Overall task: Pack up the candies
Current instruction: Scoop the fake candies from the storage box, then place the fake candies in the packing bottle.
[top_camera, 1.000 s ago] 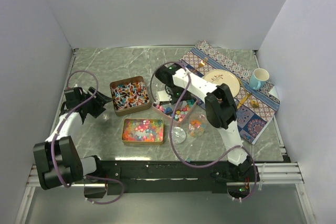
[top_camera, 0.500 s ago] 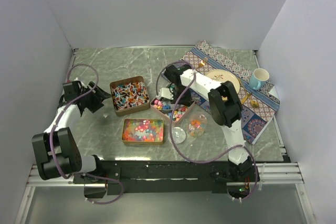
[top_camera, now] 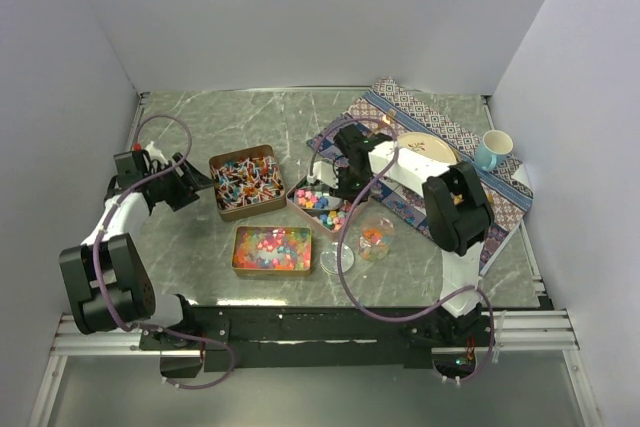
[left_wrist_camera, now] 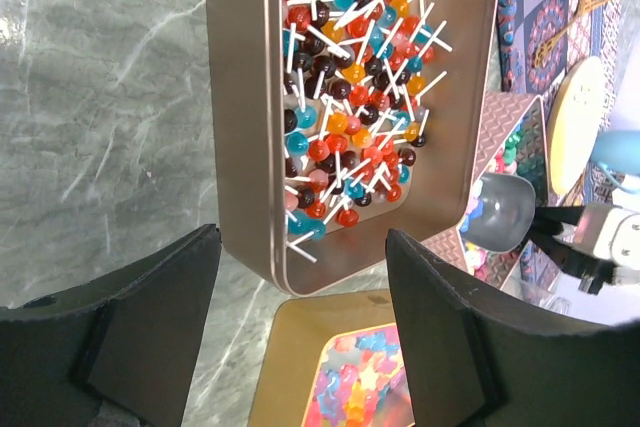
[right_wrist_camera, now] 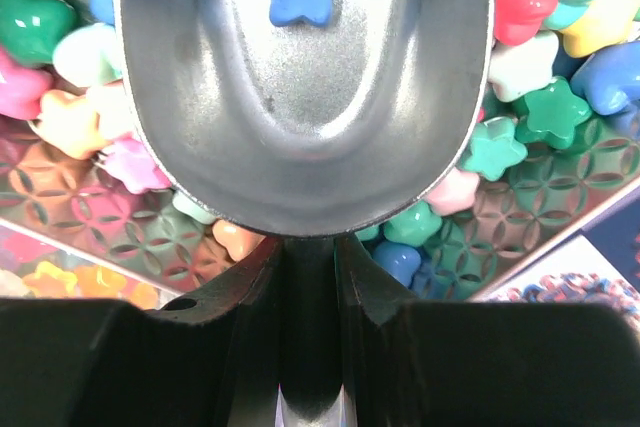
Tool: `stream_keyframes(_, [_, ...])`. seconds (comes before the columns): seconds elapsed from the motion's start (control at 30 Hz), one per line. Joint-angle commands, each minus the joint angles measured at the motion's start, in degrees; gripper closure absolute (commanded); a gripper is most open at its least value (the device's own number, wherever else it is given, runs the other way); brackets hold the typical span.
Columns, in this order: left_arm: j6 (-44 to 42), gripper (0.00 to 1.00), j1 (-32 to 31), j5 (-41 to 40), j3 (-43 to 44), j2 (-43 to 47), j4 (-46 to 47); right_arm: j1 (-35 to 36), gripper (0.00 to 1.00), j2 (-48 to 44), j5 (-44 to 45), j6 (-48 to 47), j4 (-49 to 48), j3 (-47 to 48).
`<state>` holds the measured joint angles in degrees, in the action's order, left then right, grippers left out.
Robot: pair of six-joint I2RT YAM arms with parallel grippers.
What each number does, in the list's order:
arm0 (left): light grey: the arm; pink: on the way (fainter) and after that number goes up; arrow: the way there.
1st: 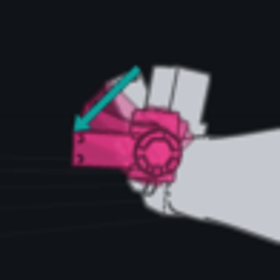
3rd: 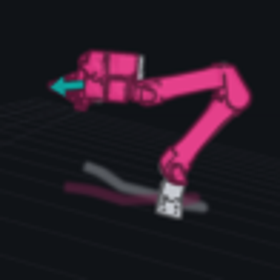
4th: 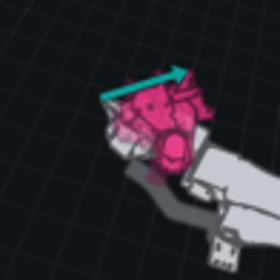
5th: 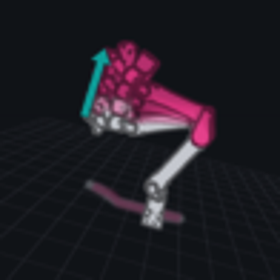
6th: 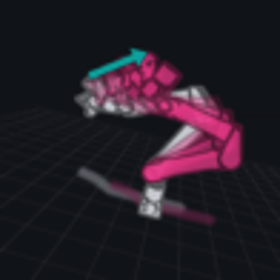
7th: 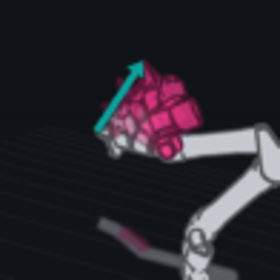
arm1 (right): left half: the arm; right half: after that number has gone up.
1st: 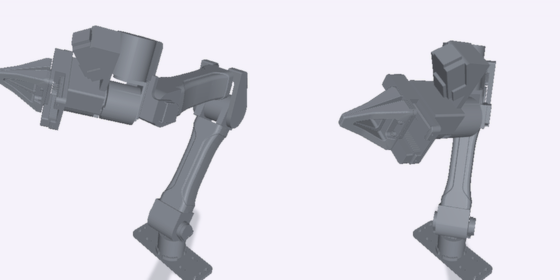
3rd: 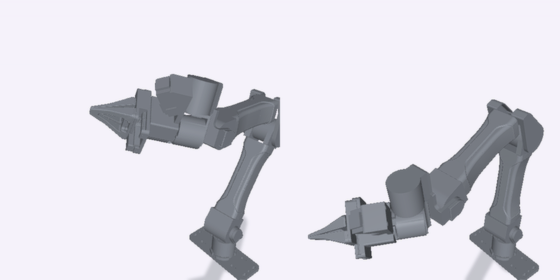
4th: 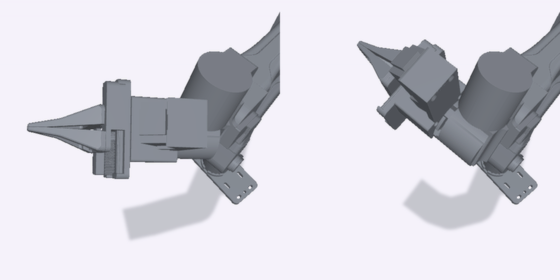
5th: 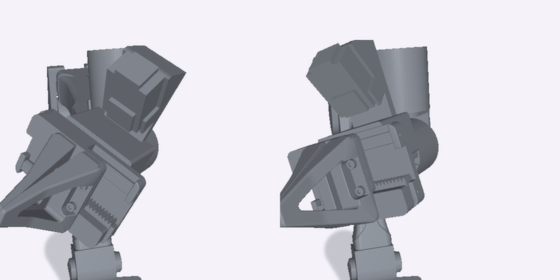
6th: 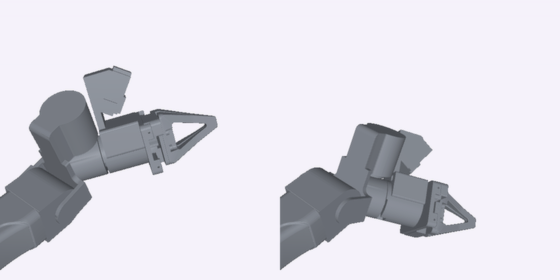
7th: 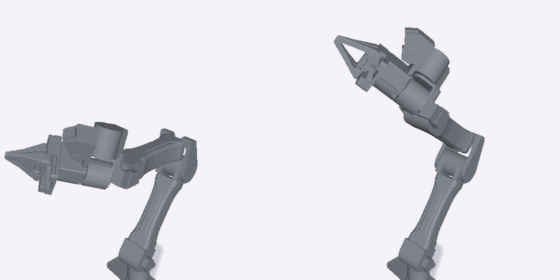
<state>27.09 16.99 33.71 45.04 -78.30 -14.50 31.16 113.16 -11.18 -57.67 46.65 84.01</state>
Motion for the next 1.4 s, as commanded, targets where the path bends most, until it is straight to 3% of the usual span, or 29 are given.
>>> stream_keyframes(0.0, [-4.1,0.27,1.6,4.0,2.0,-1.0,0.7,-2.7,1.00,-5.3,-10.2,1.2,-8.0,-2.1])
stream_keyframes(0.37, [-9.3,0.27,3.8,7.7,3.4,-3.0,-0.9,-9.2,1.00,-10.8,-20.6,4.8,-9.9,-4.6])
stream_keyframes(0.63, [-10.0,0.27,3.8,7.0,4.7,-4.1,1.4,-9.6,1.00,-18.1,-20.1,4.8,-15.6,-13.5])
stream_keyframes(0.77, [-9.3,0.27,3.9,6.5,4.4,-3.6,3.2,-9.9,1.00,-23.9,-17.7,7.7,-25.1,-19.7])
stream_keyframes(0.87, [-9.2,0.27,4.0,6.4,5.0,-2.7,3.0,-10.8,1.00,-27.9,-18.5,11.4,-26.8,-19.3])
stream_keyframes(1.07, [-7.9,0.27,4.1,6.6,5.7,-1.3,2.7,-14.1,1.00,-34.0,-19.7,12.9,-19.9,-14.0])
stream_keyframes(1.37, [-5.3,0.27,4.1,6.5,4.2,0.5,5.4,-18.7,1.00,-49.7,-21.2,13.0,-12.9,-20.1])
